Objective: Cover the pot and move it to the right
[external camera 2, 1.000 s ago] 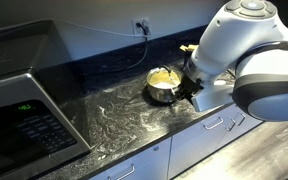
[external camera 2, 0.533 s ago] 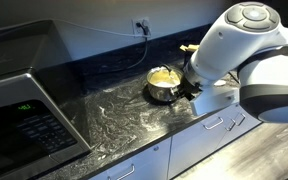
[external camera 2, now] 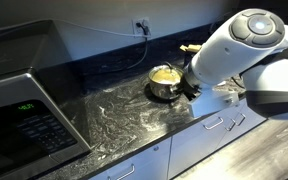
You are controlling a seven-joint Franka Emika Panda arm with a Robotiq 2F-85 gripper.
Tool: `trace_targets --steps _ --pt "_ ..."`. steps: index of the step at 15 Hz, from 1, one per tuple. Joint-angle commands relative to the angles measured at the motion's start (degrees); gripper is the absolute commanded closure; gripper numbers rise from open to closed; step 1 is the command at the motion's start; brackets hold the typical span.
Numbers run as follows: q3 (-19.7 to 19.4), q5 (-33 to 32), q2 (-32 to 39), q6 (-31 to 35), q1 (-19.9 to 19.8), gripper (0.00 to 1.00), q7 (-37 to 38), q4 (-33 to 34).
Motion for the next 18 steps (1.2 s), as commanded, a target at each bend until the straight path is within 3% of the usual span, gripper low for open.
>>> trace_targets --steps 1,8,18 --pt "-2.4 -7.2 -1.0 0.0 1.7 0.97 7.5 1.5" --pt "-2.9 -16.2 -2.7 -1.0 2.0 0.97 17.4 0.2" --pt "-1.6 -12.0 -10.8 -7.9 1.9 0.97 16.4 -7.9"
